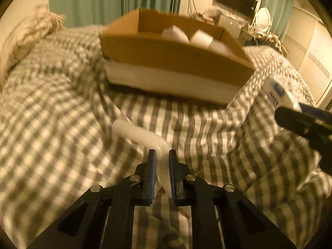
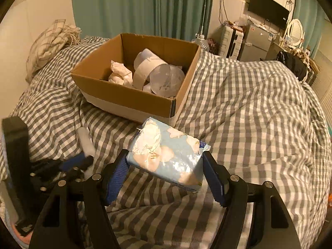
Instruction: Organize objects
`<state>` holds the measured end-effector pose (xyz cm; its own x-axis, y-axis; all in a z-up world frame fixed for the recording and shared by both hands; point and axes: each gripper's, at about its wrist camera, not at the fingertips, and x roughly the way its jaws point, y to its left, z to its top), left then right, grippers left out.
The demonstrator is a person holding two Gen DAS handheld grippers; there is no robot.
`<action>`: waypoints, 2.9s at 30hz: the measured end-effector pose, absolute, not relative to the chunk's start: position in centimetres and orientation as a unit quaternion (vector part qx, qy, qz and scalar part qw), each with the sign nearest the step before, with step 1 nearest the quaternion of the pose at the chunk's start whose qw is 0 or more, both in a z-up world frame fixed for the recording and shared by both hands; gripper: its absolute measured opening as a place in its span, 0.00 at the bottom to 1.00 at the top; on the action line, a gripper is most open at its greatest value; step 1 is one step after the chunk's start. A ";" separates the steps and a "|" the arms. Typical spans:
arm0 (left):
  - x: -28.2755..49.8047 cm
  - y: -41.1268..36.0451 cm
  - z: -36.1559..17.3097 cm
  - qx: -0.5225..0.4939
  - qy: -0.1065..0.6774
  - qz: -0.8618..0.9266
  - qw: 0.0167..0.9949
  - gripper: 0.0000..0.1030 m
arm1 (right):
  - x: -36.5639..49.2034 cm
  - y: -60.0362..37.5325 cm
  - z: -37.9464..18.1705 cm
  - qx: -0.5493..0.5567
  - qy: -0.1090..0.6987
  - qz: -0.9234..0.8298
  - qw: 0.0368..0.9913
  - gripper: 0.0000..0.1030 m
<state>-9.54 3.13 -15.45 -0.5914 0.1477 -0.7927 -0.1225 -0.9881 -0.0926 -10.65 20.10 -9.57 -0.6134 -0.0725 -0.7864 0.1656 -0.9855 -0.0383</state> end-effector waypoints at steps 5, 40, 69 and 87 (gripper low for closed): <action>-8.5 1.8 -12.2 -0.416 -0.027 0.906 0.073 0.11 | -8.9 19.9 -7.6 0.414 0.058 -0.906 0.063 0.67; -24.0 3.7 -1.8 -0.344 0.006 0.931 0.117 0.11 | -23.9 15.7 3.0 0.341 0.073 -0.932 0.104 0.67; -23.3 3.3 -2.0 -0.345 0.007 0.933 0.103 0.78 | -26.8 19.9 1.1 0.337 0.009 -0.939 0.063 0.90; -10.3 -0.2 11.8 -0.188 -0.012 0.979 0.078 1.00 | -7.4 22.8 15.0 0.170 0.006 -0.985 0.017 1.00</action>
